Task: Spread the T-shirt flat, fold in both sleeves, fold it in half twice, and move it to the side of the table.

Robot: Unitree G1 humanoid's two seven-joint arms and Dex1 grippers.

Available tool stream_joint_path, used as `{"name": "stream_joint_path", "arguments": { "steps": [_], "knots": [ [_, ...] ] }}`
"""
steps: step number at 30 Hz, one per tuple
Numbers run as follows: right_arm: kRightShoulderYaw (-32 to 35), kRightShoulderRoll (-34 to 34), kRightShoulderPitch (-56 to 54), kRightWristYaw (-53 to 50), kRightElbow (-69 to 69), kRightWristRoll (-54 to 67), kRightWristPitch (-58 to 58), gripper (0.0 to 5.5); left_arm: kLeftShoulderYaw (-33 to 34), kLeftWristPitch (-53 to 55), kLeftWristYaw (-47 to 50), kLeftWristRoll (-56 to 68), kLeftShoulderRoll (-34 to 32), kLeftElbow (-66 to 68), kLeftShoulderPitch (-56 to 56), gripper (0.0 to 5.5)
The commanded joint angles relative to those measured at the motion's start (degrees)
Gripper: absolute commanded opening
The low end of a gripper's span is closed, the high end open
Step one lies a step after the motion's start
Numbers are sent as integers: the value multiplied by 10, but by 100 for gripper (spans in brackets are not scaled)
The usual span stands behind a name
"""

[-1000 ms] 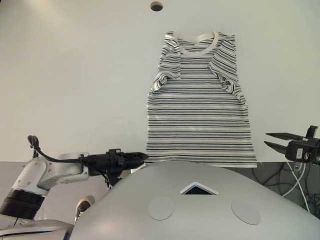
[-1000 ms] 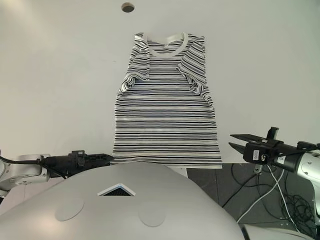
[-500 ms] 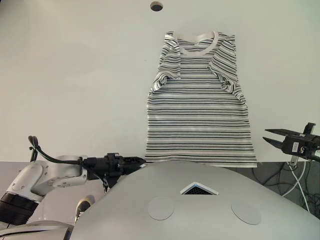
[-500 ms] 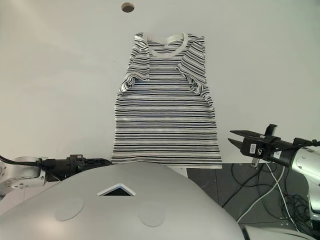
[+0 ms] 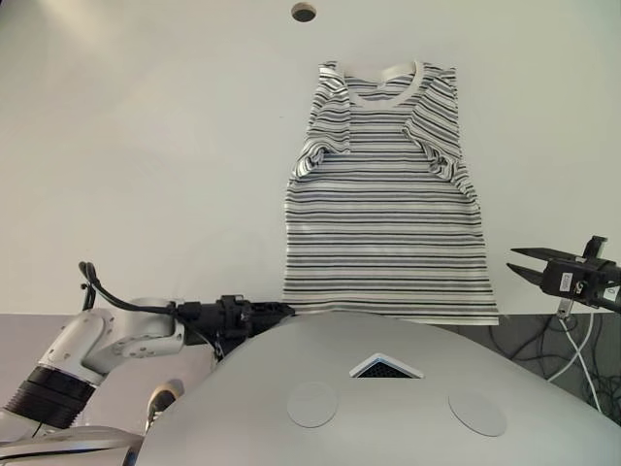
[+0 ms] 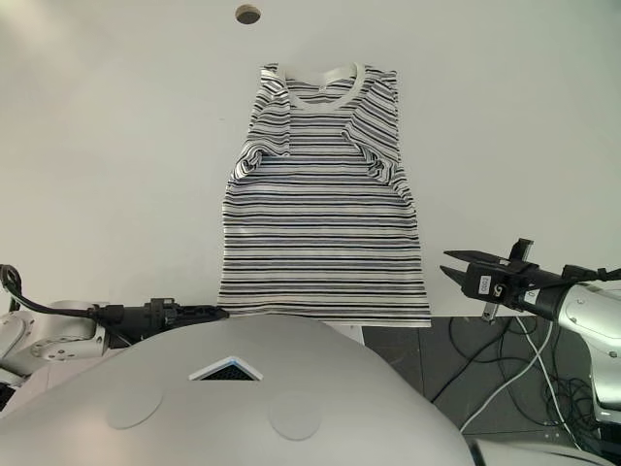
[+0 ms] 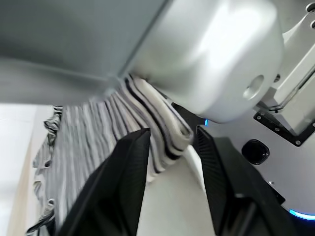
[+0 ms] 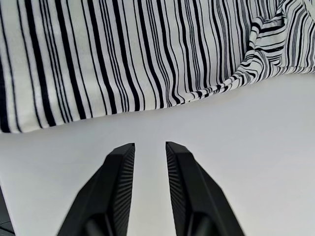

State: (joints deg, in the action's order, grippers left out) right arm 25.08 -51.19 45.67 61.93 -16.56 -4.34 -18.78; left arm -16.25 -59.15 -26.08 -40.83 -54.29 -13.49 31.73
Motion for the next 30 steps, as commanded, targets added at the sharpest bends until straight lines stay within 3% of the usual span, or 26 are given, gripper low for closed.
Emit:
{"name": "stream_joint_path", "arguments": {
  "steps": [1, 6, 14, 19, 25, 30],
  "knots": [
    [22, -2, 37, 15, -28, 29, -19, 121, -13, 15, -18, 6, -9, 2, -4, 100],
    [71, 1, 95, 34, -29, 50, -117, 121, -16, 28, -29, 25, -17, -11, -5, 4],
    [61, -12, 119, 25, 1, -14, -300, 121, -10, 35, -24, 19, -11, -10, -10, 1],
    [40, -16, 109, 13, 10, -57, -294, 121, -6, 29, -15, 10, -11, -3, -14, 1],
    [37, -40, 86, -6, 39, -92, -283, 231, -1, 29, -9, 5, -8, 0, -19, 0],
    [16, -68, 63, -34, 84, -145, -318, 231, 1, 32, -3, -3, -4, -2, -19, 0]
  ]
}}
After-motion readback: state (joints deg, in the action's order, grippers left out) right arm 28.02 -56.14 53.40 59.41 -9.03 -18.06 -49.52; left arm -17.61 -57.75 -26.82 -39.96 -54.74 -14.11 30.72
